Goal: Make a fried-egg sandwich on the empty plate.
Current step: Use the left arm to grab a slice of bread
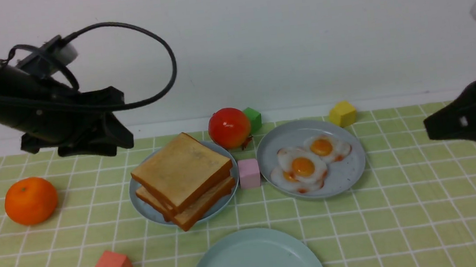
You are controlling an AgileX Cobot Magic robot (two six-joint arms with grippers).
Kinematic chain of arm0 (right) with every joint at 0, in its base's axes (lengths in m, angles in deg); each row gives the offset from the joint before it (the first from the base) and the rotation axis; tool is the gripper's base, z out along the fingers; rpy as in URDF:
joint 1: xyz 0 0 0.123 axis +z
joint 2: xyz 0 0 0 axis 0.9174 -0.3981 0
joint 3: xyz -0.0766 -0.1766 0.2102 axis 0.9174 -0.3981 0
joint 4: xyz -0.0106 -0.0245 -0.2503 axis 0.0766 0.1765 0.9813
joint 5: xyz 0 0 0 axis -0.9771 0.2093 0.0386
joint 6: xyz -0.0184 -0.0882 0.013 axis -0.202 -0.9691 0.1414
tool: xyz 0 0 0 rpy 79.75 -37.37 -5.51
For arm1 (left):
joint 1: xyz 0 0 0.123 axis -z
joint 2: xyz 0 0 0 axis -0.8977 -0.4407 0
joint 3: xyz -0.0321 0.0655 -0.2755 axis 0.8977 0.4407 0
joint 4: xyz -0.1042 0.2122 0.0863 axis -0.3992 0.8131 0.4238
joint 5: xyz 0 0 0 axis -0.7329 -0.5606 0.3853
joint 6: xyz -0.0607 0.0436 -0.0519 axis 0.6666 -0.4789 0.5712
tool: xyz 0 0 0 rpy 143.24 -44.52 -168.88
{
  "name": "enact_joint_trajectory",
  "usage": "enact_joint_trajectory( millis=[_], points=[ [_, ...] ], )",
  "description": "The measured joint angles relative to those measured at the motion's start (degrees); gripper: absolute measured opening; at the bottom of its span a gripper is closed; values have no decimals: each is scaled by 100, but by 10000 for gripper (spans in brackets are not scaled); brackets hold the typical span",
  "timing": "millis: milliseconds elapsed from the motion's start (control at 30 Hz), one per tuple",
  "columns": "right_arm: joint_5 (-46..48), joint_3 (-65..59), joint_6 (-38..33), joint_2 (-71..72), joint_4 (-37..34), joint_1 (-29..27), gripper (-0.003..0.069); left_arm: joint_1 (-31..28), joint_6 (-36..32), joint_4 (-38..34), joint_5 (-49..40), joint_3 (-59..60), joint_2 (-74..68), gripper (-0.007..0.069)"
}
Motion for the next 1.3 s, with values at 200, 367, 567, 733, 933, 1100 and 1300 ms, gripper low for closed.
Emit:
enact_joint_trajectory(
  millis=[200, 367, 567, 733, 933, 1100, 1300],
  points=[
    [171, 0, -137, -29, -13, 457, 345, 65, -349, 626, -263, -1029, -961, 347],
    [285, 0, -158, -29, -7, 534, 409, 197, -848, 807, -416, -1435, -1527, 454],
    [582, 0, -170, -29, -7, 541, 417, 205, -1359, 489, -403, -1601, -2071, 476],
    [686, 0, -170, -29, -127, 541, 418, 205, -1382, 485, -301, -1629, -2204, 477],
    [704, 0, -203, -29, -224, 541, 418, 205, -1439, 471, -333, -1653, -2361, 451],
    [704, 0, -209, -29, -228, 545, 418, 199, -1551, 483, -382, -1692, -2366, 260],
    [707, 0, -209, -29, -228, 552, 418, 199, -1483, 622, -660, -1898, -2265, 8]
  ],
)
